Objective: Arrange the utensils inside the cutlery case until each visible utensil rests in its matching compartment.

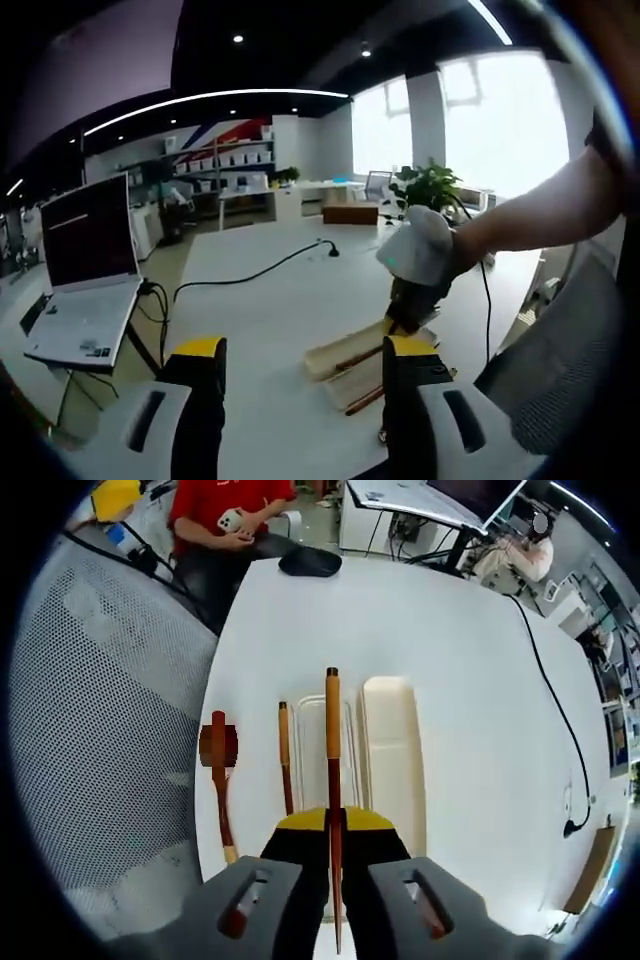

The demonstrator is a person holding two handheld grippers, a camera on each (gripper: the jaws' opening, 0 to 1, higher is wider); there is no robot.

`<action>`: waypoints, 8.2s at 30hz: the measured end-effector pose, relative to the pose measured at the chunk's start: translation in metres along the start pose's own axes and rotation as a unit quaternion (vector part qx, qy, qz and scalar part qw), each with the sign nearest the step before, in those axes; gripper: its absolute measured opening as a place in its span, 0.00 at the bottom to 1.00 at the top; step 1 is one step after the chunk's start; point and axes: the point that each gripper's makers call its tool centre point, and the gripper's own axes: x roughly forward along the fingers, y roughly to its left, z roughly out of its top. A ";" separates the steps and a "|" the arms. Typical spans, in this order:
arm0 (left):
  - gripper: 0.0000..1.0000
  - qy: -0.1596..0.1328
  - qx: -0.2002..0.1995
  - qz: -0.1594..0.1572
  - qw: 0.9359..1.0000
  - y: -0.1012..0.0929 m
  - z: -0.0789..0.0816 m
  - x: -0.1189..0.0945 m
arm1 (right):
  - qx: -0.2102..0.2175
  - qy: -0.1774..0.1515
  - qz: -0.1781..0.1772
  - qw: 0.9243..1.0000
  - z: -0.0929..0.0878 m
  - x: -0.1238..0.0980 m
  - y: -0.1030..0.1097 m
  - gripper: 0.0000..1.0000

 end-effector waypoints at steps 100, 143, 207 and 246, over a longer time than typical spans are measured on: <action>0.58 0.046 -0.002 -0.016 0.999 0.000 -0.019 0.000 | 0.032 -0.009 -0.009 0.999 0.006 0.039 -0.046 0.10; 0.58 0.042 0.001 -0.011 0.999 0.000 -0.018 0.000 | 0.150 -0.081 -0.041 0.985 -0.034 0.004 -0.019 0.10; 0.57 0.046 -0.003 -0.013 0.999 0.000 -0.020 0.000 | 0.028 -0.009 0.060 0.998 -0.028 0.052 0.057 0.12; 0.56 0.050 -0.002 -0.012 0.999 0.000 -0.022 0.001 | -0.042 0.073 0.059 0.995 -0.024 0.058 0.054 0.00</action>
